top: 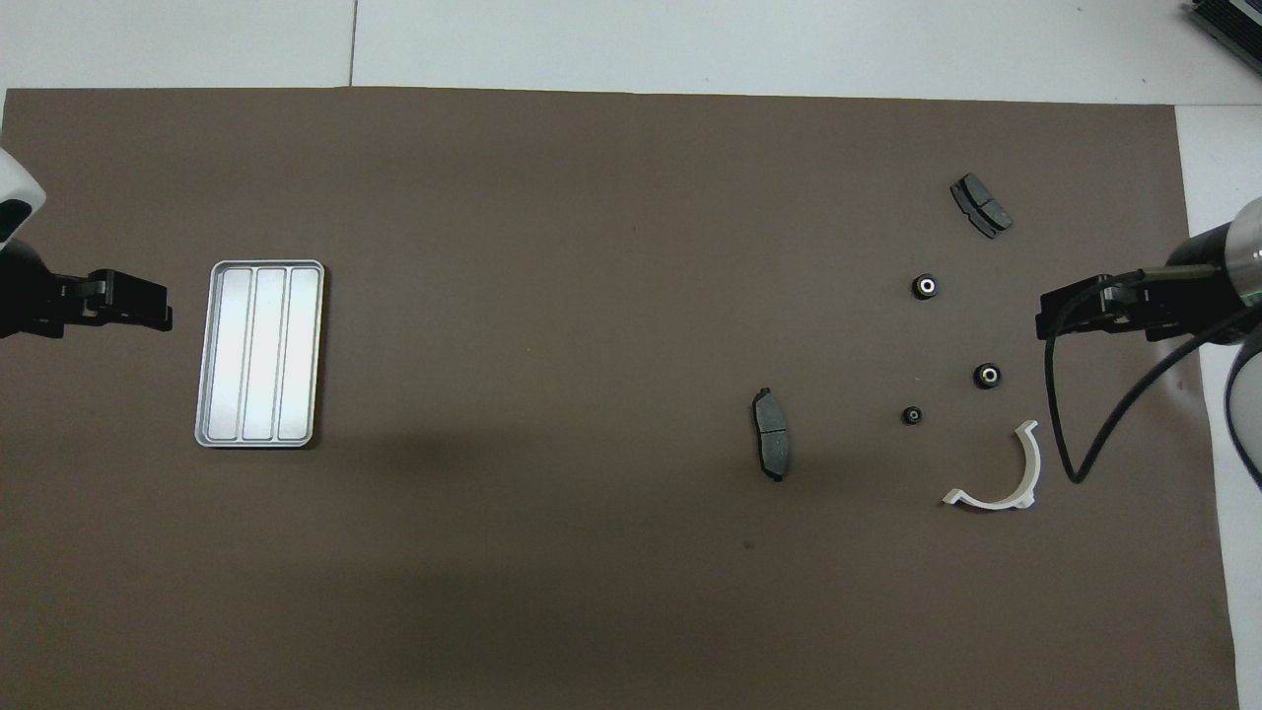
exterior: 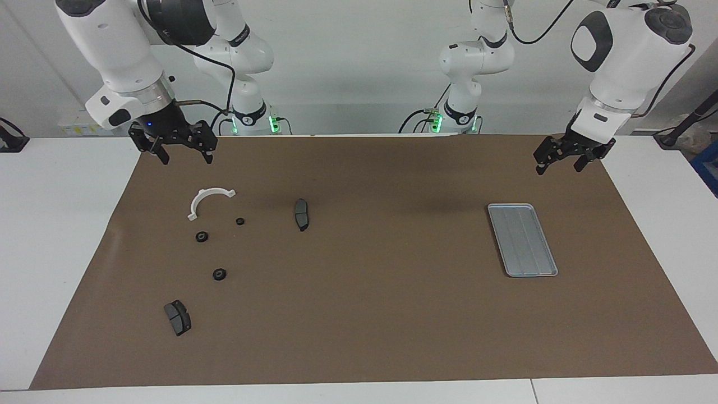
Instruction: Pick bearing gear from pile to tray
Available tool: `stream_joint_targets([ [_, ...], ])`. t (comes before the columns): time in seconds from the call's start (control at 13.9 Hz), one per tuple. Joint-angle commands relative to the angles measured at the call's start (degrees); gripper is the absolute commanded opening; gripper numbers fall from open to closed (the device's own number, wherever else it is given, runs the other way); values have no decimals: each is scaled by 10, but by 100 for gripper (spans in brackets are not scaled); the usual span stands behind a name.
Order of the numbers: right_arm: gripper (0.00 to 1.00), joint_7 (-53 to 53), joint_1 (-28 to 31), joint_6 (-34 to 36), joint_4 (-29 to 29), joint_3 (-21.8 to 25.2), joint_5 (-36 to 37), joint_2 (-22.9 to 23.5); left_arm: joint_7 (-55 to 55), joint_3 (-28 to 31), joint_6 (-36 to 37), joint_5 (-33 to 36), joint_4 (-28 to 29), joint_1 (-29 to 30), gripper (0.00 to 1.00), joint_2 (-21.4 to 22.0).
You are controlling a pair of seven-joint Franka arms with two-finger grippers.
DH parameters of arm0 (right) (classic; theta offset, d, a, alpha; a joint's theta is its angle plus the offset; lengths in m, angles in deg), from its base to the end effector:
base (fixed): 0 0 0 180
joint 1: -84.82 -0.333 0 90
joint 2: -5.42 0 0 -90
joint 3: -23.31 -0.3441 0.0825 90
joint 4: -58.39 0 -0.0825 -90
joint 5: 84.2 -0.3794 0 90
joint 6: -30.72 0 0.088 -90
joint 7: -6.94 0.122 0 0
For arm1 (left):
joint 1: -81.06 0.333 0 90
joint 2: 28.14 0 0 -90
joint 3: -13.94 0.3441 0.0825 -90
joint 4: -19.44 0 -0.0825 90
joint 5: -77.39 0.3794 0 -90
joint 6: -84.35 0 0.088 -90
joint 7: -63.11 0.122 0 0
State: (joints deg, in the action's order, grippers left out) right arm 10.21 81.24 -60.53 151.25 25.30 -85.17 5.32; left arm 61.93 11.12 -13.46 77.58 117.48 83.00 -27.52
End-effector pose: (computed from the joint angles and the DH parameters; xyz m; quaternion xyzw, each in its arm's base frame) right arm 0.5493 0.0173 0.6171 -0.9998 0.0150 0.0135 0.0079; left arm 0.5544 -0.0083 0.5894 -1.0000 -0.0024 -0.0034 0.0018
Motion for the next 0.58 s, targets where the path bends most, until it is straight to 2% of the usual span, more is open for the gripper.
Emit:
stream_joint_targets([
  [0.0,100,6,2,10,-2,-2,0,-2,4,3,-2,-3,16,-3,100,15],
  [0.5,100,1,11,5,5,-1,-3,-4,4,3,-1,-3,16,-4,100,15],
])
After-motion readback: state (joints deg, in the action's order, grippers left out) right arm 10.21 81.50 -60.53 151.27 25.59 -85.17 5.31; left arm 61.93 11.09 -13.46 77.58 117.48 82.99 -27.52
